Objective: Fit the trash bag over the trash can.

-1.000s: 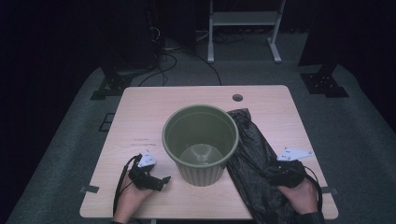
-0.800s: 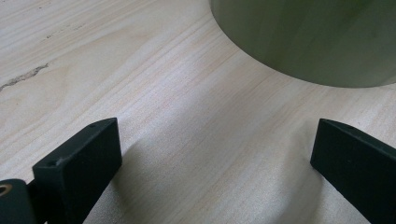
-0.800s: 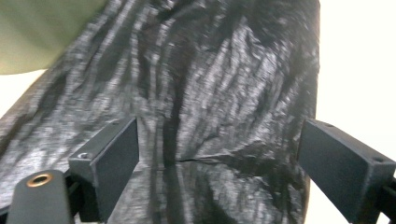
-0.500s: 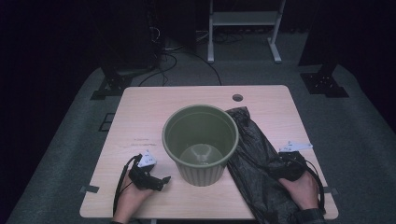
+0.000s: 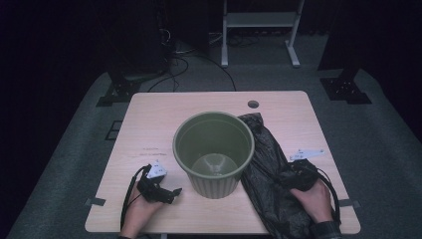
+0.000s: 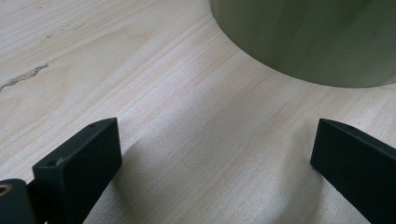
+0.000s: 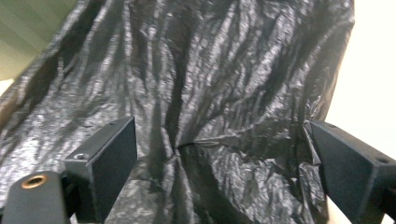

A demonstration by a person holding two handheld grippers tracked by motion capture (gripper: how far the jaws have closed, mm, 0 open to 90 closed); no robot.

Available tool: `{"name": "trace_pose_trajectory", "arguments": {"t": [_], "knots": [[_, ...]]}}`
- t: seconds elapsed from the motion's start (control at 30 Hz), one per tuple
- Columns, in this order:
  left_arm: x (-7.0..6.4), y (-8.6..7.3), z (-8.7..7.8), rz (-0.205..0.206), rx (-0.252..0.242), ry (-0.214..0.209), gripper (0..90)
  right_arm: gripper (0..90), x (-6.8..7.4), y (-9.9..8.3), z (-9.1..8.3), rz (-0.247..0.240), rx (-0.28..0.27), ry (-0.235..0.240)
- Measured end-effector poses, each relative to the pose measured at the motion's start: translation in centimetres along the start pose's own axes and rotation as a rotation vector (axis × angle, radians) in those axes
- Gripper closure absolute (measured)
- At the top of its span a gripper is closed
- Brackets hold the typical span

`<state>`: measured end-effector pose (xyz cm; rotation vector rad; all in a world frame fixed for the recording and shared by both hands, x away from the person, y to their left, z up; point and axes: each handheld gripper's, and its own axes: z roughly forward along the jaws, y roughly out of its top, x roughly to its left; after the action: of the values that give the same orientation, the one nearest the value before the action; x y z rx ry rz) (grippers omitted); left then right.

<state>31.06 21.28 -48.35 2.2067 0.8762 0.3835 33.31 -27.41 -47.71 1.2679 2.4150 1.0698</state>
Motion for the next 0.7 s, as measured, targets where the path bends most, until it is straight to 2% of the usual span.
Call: {"name": "trace_pose_trajectory", "arguments": {"t": [0.1,0.27,0.3,0.7], "knots": [[0.0,0.0,0.0,0.0,0.0,0.0,0.5,10.7,0.3,0.4,0.4,-0.003,-0.01,0.02],[0.0,0.0,0.0,0.0,0.0,0.0,0.5,10.7,0.9,0.8,1.0,-0.018,-0.005,0.025],[0.0,0.0,0.0,0.0,0.0,0.0,0.5,10.7,1.2,1.2,1.3,-0.032,0.01,0.022],[0.0,0.0,0.0,0.0,0.0,0.0,0.5,10.6,2.6,2.8,2.7,-0.056,-0.005,0.05]]}}
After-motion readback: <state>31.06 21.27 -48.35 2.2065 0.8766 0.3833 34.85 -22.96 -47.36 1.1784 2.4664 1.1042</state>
